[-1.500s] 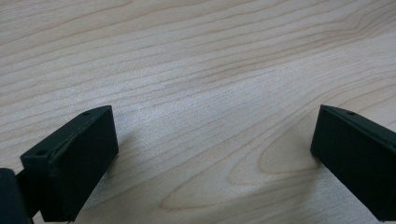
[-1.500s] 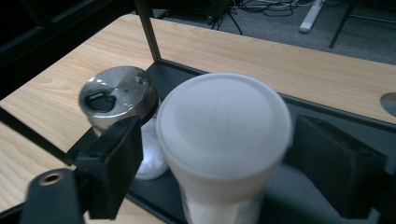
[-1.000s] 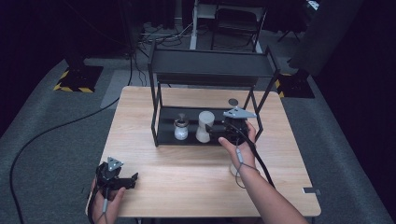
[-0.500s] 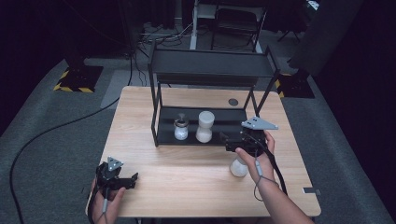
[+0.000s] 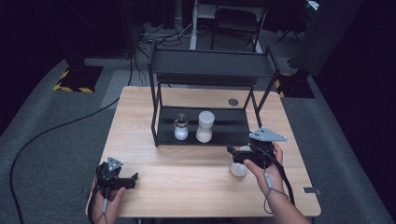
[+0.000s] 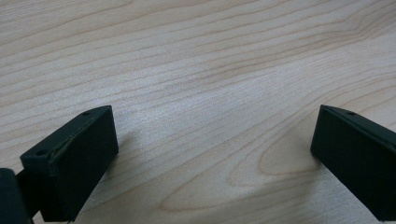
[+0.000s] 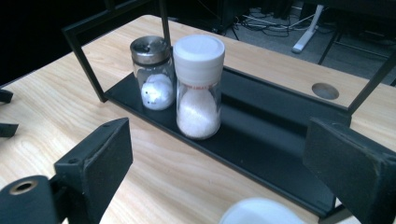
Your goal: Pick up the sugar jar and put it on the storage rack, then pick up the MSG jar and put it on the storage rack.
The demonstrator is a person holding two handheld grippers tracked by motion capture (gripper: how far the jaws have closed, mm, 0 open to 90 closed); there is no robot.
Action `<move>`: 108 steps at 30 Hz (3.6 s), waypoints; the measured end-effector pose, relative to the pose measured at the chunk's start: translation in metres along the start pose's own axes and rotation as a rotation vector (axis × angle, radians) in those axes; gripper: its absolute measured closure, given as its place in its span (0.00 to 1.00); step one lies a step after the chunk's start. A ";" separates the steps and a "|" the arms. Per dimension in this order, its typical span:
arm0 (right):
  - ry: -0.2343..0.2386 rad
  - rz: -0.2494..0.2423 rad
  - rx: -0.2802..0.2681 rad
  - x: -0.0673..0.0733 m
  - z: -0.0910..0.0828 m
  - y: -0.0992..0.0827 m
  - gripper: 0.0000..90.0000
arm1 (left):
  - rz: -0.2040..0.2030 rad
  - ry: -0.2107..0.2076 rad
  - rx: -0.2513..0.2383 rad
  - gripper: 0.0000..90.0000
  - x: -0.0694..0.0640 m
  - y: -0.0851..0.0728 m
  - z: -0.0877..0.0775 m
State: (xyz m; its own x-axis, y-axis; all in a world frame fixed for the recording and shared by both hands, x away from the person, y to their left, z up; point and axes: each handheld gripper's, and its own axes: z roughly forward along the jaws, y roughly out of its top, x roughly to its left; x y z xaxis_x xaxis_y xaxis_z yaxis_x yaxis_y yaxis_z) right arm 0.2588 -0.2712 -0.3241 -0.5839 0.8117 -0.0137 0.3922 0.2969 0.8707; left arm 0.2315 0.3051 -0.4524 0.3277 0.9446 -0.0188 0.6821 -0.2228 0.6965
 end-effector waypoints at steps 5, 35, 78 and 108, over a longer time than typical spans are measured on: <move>0.002 0.005 -0.001 -0.001 -0.007 -0.007 0.08 | 0.000 0.000 0.000 0.00 0.000 0.000 0.000; -0.035 0.026 0.077 -0.015 0.000 -0.057 0.07 | -0.001 0.003 0.002 0.00 -0.001 0.001 0.000; -0.047 0.041 0.052 -0.017 0.000 -0.049 0.38 | 0.000 -0.001 0.000 0.00 -0.001 0.000 0.000; -0.040 0.004 0.020 -0.035 0.018 0.012 0.38 | -0.001 0.004 0.002 0.00 -0.001 0.003 0.002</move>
State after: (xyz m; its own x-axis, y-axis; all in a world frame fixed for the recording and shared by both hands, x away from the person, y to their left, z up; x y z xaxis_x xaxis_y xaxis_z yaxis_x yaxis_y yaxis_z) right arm 0.2968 -0.2872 -0.3226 -0.5541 0.8319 -0.0304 0.4088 0.3037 0.8606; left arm 0.2346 0.3031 -0.4520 0.3241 0.9459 -0.0170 0.6840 -0.2219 0.6949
